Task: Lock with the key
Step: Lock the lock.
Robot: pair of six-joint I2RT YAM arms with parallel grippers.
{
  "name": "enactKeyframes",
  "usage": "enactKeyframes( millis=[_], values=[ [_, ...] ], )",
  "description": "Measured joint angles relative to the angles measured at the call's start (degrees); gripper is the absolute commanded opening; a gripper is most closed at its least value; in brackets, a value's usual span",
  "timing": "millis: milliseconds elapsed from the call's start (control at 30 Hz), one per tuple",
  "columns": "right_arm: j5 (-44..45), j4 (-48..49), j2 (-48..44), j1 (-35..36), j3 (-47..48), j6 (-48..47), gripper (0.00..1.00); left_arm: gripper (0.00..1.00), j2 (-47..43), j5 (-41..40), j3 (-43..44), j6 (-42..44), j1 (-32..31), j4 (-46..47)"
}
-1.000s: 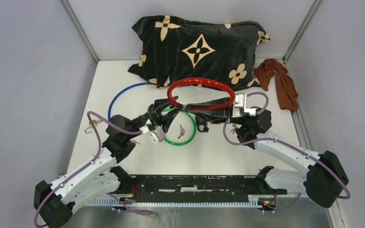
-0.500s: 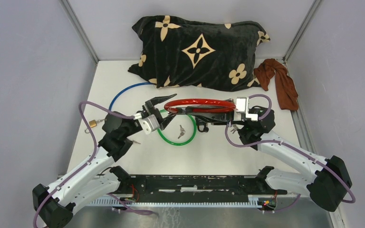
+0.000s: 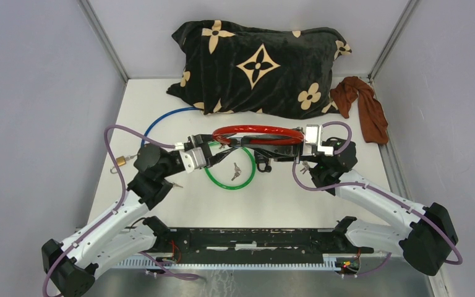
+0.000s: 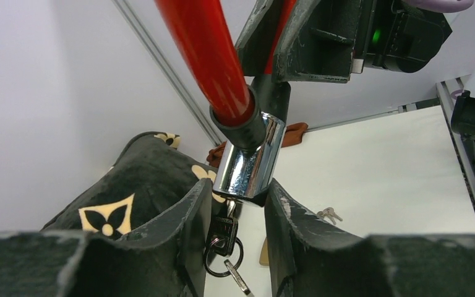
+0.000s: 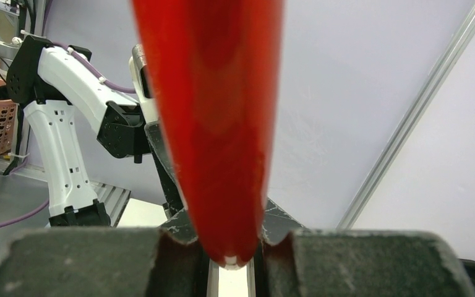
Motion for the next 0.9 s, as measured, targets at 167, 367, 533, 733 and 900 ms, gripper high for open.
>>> enactKeyframes(
  millis=[167,367,533,733,900],
  values=[
    [0.1,0.4,0.3,0.2,0.0,0.1,0.0,0.51,0.7,0.0,0.0,-1.6,0.0,1.2],
    [0.1,1.0,0.9,0.5,0.0,0.1,0.0,0.15,1.4,0.3,0.0,-3.0,0.0,2.6],
    [1.2,1.7,1.0,0.5,0.2,0.3,0.0,0.02,1.4,1.6,0.0,-3.3,-0.2,2.7],
    [2.3,-3.9,-0.7,0.6,0.2,-2.5,0.22,0.02,1.3,0.5,0.0,-3.2,-0.2,1.2],
    [3.7,-16.0,-3.9,0.6,0.6,-9.0,0.47,0.02,0.7,-2.0,-0.8,-2.1,-0.2,-0.9]
  ],
)
